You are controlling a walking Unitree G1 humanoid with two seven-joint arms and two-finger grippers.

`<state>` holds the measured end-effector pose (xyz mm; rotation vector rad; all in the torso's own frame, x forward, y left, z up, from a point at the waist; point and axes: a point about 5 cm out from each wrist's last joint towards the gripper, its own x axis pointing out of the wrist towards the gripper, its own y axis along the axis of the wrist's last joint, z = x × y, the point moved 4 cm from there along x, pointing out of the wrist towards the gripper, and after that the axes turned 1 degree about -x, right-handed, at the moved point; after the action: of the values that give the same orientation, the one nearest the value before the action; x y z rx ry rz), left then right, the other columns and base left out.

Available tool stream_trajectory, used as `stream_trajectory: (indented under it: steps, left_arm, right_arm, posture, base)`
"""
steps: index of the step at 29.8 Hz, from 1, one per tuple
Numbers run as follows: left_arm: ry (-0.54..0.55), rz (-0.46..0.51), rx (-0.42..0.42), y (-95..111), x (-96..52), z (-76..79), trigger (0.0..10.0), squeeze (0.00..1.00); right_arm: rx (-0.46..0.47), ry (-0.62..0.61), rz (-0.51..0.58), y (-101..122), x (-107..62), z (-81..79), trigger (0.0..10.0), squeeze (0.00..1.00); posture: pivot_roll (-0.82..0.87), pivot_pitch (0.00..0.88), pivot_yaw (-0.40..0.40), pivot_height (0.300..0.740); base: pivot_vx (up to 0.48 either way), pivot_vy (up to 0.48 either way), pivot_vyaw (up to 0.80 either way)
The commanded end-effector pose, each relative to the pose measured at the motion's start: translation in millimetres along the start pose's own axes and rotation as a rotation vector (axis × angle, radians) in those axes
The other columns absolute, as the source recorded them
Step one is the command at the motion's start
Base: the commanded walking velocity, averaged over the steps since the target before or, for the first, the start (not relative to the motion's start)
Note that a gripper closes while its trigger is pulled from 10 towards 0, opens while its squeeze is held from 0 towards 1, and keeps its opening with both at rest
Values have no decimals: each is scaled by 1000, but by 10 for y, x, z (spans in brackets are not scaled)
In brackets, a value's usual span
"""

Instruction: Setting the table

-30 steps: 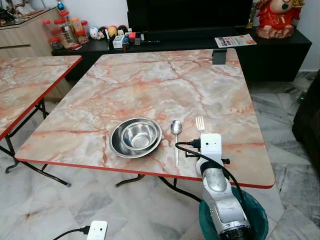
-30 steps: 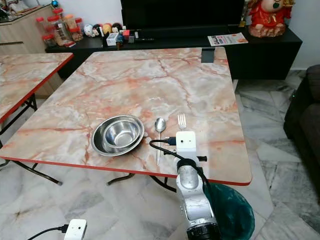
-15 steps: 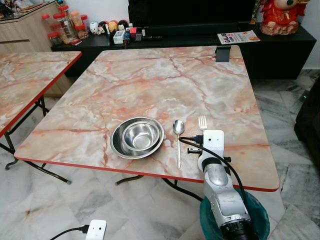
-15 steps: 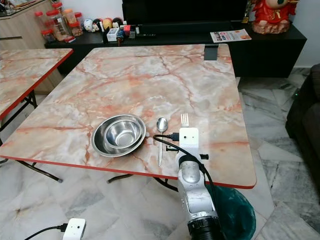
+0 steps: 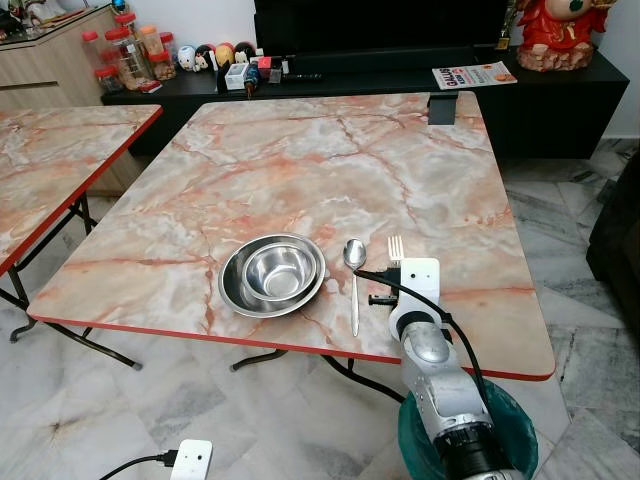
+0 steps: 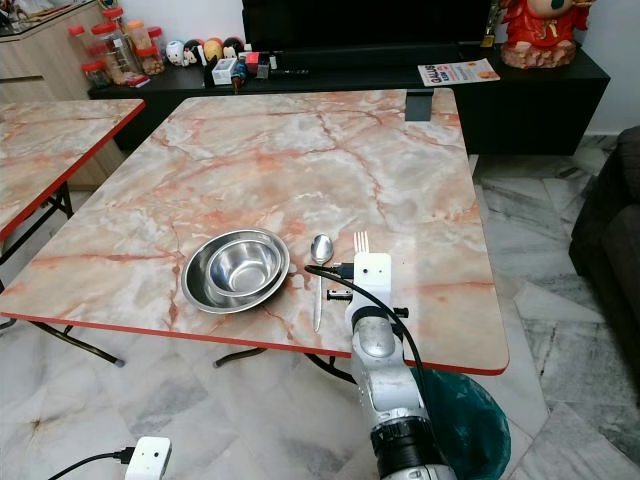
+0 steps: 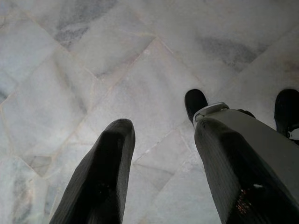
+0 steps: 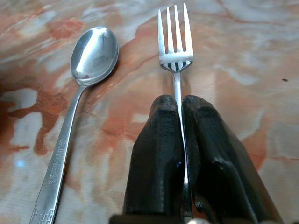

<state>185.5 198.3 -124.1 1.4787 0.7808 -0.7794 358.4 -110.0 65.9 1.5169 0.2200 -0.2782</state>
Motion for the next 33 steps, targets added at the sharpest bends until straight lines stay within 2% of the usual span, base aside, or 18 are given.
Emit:
stream_trajectory:
  steps: [1, 18, 19, 20, 21, 33]
  left_arm:
    - [15, -14, 13, -32, -12, -83, 10000, 0]
    - [10, -21, 8, -53, -15, -77, 10000, 0]
    - [10, -21, 8, -53, -15, -75, 10000, 0]
    - [8, -21, 8, -53, -15, -70, 10000, 0]
    - [7, -20, 8, -50, -14, -67, 10000, 0]
    - [10, -16, 8, -36, -11, -70, 10000, 0]
  right_arm:
    - [26, 16, -9, 31, 24, -42, 10000, 0]
    - [61, -4, -61, -15, 94, -23, 10000, 0]
    - [63, -3, -63, -20, 94, -26, 10000, 545]
    - [68, 5, -66, -29, 94, -35, 10000, 878]
    - [62, 11, -68, -33, 92, -47, 10000, 1000]
    - [71, 19, -66, -28, 95, -76, 10000, 1000]
  posture:
    - [-107, 38, 134, 740]
    - [-104, 36, 133, 740]
    - [-104, 36, 133, 740]
    - [-105, 36, 133, 740]
    - [-106, 37, 133, 740]
    - [-104, 30, 133, 740]
  base:
    - [0, 0, 0]
    - [0, 0, 0]
    - [0, 0, 0]
    - [0, 0, 0]
    - [0, 0, 0]
    - [0, 0, 0]
